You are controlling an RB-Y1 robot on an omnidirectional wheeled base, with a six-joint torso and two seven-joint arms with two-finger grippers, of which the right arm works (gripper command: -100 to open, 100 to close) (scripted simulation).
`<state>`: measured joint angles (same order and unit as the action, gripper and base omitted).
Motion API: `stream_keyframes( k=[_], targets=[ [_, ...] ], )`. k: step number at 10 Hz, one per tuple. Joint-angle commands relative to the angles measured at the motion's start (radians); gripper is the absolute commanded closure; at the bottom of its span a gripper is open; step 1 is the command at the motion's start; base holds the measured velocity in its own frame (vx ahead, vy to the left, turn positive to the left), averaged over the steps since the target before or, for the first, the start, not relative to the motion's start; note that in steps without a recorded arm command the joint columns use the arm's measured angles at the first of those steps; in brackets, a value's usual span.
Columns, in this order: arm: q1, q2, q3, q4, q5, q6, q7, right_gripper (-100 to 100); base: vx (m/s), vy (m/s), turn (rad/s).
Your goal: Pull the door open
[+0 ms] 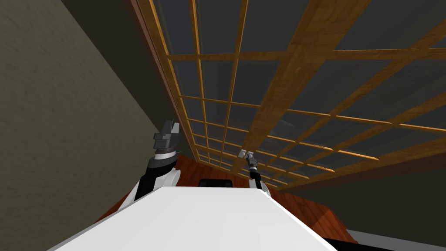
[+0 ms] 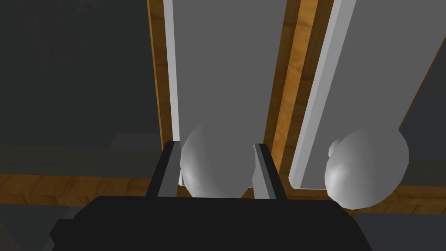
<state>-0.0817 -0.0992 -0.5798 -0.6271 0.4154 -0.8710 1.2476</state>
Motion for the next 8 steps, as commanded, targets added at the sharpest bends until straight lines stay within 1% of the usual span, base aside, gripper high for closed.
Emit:
stream_keyframes(
  k=[1, 4, 5, 7, 8],
  targets=[
    [-0.001, -0.003, -0.002, -0.001, -0.001, 0.002, 0.000, 100, -0.019, 0.001, 0.010],
    [-0.001, -0.003, -0.002, -0.001, -0.001, 0.002, 0.000, 100, 0.000, 0.000, 0.000],
    [0.020, -0.009, -0.006, 0.005, -0.009, 0.004, -0.016, 100, -0.097, -0.004, -0.025],
    [0.033, -0.014, -0.011, 0.009, -0.015, 0.005, -0.025, 100, -0.144, 0.005, -0.029],
    [0.033, -0.014, -0.011, 0.009, -0.015, 0.005, -0.025, 100, -0.101, 0.033, -0.024]
  ],
)
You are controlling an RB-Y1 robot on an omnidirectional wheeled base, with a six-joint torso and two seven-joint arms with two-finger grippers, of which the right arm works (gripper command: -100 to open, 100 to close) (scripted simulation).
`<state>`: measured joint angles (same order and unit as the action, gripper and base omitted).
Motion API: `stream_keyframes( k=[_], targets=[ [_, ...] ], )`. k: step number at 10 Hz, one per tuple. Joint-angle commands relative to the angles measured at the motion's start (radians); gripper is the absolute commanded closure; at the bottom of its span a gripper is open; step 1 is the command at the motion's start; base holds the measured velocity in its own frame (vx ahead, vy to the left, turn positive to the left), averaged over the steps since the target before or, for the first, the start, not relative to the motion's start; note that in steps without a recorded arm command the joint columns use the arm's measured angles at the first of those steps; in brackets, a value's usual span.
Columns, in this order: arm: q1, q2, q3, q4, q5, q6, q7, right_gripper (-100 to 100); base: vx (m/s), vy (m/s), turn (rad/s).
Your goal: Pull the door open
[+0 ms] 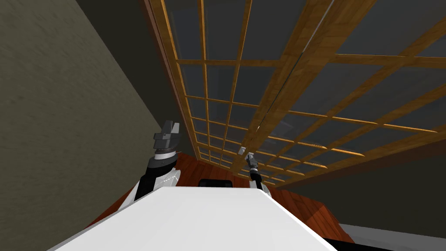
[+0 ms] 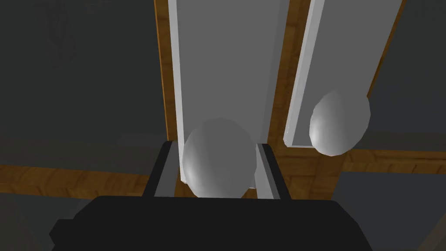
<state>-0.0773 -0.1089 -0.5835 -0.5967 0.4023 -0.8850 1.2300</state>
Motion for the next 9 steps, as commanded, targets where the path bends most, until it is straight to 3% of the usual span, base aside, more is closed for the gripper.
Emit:
stream_keyframes(
  k=[1, 6, 9],
  targets=[
    [0.029, -0.005, -0.007, -0.022, -0.002, 0.019, -0.008, 100, -0.053, 0.027, -0.027],
    [0.092, -0.033, -0.021, -0.008, -0.039, 0.027, -0.085, 100, -0.148, -0.001, -0.041],
    [0.098, -0.036, -0.022, -0.008, -0.044, 0.028, -0.095, 100, -0.086, 0.004, -0.042]
  ],
)
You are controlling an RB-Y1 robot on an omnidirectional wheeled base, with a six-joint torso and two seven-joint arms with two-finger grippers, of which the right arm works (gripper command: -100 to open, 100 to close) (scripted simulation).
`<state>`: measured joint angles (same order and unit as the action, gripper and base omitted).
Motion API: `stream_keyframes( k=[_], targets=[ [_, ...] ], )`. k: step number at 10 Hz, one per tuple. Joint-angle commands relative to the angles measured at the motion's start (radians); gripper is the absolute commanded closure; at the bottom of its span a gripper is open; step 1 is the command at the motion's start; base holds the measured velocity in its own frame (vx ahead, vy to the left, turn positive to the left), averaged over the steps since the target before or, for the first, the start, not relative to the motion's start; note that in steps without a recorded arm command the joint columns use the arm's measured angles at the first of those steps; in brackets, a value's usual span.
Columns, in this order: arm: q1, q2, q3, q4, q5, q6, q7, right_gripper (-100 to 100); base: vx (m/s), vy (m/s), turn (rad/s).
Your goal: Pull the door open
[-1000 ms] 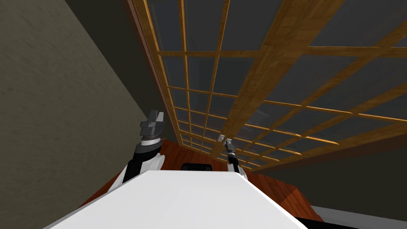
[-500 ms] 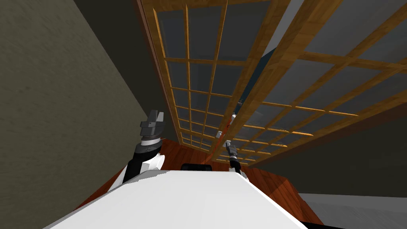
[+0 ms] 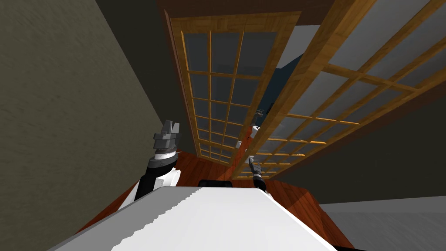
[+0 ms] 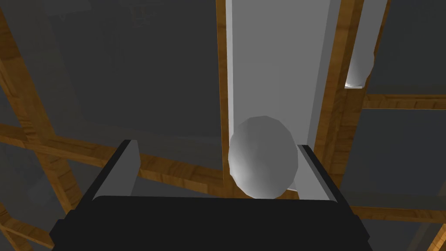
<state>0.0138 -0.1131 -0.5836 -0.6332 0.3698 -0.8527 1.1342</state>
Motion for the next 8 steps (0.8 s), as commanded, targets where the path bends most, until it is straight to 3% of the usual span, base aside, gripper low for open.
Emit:
stream_keyframes(
  k=[1, 2, 8],
  targets=[
    [0.007, -0.032, -0.022, 0.030, -0.011, -0.004, 0.001, 100, -0.020, 0.009, 0.024],
    [0.025, -0.040, -0.025, 0.034, -0.025, -0.002, -0.029, 100, -0.082, 0.020, 0.014],
    [0.030, -0.043, -0.024, 0.035, -0.031, -0.002, -0.043, 100, -0.027, -0.002, -0.017]
  ],
)
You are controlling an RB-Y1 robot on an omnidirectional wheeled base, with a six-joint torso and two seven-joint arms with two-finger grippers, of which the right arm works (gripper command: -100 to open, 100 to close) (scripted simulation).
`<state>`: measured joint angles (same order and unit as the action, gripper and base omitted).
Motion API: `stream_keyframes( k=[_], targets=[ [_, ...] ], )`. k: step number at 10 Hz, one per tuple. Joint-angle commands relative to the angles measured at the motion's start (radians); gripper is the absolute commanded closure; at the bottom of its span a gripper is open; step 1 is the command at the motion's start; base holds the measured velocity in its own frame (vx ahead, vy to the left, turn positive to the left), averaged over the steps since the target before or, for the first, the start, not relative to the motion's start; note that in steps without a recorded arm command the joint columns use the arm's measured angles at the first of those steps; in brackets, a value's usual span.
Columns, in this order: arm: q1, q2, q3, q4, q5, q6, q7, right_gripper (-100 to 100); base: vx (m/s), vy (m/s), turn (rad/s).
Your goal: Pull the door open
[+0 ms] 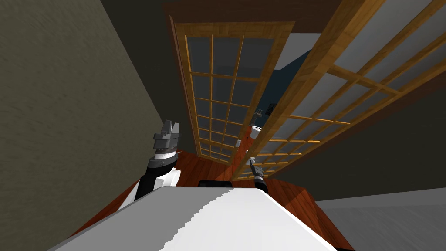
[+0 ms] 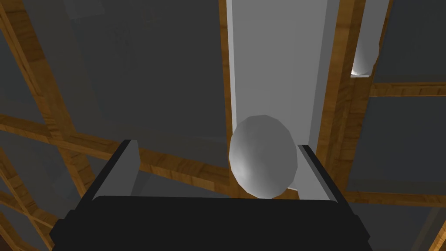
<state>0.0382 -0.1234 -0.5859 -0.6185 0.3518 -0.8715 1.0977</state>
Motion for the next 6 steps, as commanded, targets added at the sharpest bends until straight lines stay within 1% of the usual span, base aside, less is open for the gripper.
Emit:
stream_keyframes(
  k=[1, 2, 3, 5, 6],
  targets=[
    [0.006, -0.032, -0.022, 0.020, -0.013, 0.017, -0.006, 100, -0.031, 0.005, 0.035],
    [0.006, -0.032, -0.022, 0.020, -0.013, 0.017, -0.006, 100, -0.022, 0.008, -0.002],
    [0.020, -0.040, -0.020, 0.022, -0.030, 0.019, -0.049, 100, -0.063, -0.004, 0.027],
    [0.020, -0.040, -0.020, 0.022, -0.030, 0.019, -0.049, 100, -0.063, -0.002, -0.006],
    [0.030, -0.045, -0.018, 0.024, -0.042, 0.020, -0.078, 100, -0.082, -0.007, -0.005]
  ],
)
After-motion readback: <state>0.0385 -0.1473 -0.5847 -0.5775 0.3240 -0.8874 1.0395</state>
